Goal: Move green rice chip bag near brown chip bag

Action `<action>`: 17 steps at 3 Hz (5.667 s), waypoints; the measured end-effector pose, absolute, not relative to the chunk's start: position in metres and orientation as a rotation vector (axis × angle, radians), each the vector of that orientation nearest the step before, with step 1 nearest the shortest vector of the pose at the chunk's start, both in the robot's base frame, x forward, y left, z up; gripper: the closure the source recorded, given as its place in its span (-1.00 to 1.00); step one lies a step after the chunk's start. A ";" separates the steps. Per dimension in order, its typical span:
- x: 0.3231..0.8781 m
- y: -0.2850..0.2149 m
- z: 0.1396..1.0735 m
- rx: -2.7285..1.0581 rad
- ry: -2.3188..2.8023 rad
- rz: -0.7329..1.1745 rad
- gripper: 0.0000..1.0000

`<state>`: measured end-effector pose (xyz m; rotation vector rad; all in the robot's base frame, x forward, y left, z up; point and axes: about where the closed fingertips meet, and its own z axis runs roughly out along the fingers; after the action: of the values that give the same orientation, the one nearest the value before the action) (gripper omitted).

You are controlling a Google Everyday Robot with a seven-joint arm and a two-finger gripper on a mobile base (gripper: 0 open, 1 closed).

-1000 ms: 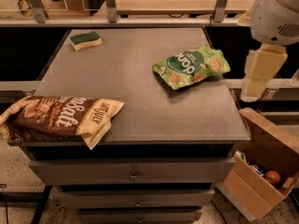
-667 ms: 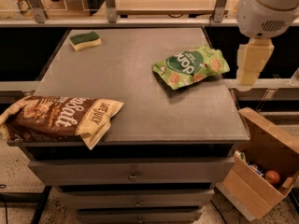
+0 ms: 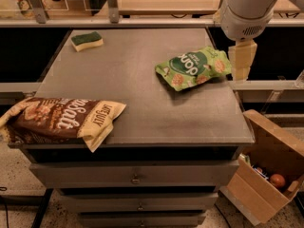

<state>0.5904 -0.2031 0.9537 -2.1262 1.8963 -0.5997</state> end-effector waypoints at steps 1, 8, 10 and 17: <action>0.613 -0.186 0.933 -2.220 1.813 -0.559 -1.00; 0.643 -0.097 0.844 -2.264 1.738 -0.169 0.35; 0.611 -0.108 0.879 -2.048 1.823 -0.036 1.00; 0.540 0.104 0.984 -2.161 1.497 0.007 0.80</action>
Offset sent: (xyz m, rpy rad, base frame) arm 0.0693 0.0641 -0.0671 0.0373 0.1050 0.2227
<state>0.5396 0.1042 0.9840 -2.1609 1.4966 0.0071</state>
